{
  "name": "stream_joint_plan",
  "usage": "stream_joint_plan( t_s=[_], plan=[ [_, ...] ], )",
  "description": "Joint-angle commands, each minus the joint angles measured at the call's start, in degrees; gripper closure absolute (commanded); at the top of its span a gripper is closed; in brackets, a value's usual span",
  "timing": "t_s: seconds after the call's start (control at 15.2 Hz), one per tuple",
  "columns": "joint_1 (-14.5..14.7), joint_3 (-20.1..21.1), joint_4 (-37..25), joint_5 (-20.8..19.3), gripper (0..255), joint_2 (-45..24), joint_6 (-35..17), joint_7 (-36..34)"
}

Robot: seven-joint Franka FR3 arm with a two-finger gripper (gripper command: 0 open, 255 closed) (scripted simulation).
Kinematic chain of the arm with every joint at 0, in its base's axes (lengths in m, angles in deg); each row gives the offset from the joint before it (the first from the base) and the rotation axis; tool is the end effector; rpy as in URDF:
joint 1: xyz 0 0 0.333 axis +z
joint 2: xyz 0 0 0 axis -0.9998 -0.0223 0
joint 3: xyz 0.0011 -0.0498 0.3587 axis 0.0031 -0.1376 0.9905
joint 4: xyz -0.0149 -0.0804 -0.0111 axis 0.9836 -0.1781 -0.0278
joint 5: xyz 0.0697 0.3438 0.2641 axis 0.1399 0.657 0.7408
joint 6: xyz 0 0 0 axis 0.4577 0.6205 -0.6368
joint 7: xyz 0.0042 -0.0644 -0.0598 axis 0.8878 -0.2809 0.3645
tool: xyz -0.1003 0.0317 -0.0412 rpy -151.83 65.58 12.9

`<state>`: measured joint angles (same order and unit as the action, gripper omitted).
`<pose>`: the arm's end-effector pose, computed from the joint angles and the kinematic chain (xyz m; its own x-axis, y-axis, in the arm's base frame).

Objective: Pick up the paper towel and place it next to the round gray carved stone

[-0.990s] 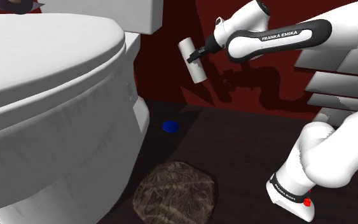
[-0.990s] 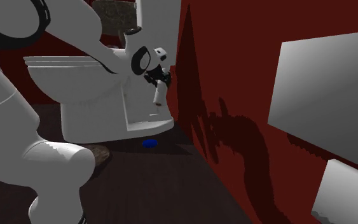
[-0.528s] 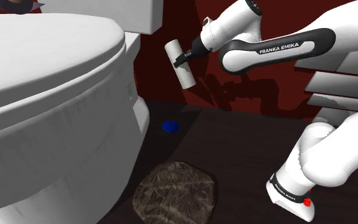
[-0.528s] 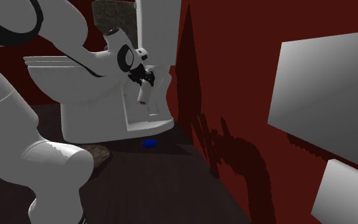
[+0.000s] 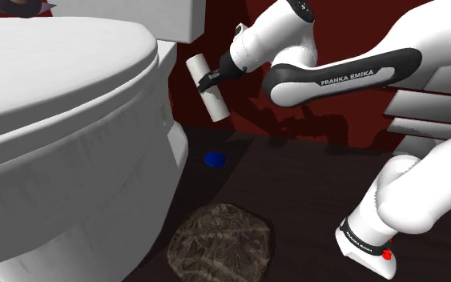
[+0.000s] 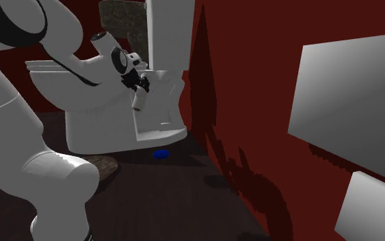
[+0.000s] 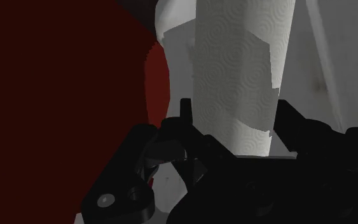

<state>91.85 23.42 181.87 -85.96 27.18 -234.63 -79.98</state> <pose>0.5078 0.1575 0.5858 0.6962 0.0634 0.7150 0.0548 -0.9979 0.0352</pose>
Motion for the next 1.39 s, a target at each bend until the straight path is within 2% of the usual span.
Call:
stream_joint_plan(
  t_s=[0.0,0.07,0.79,1.32],
  plan=[
    [-0.9,3.9,-1.7,-2.4,255,-1.0,1.3,-5.0],
    [-1.3,5.6,-2.6,-3.5,255,-1.6,2.0,-7.0],
    [-5.5,8.8,2.8,-10.5,255,-4.1,-5.8,-14.3],
    [-11.0,13.1,5.2,-19.6,255,-6.9,-11.0,-23.0]
  ],
)
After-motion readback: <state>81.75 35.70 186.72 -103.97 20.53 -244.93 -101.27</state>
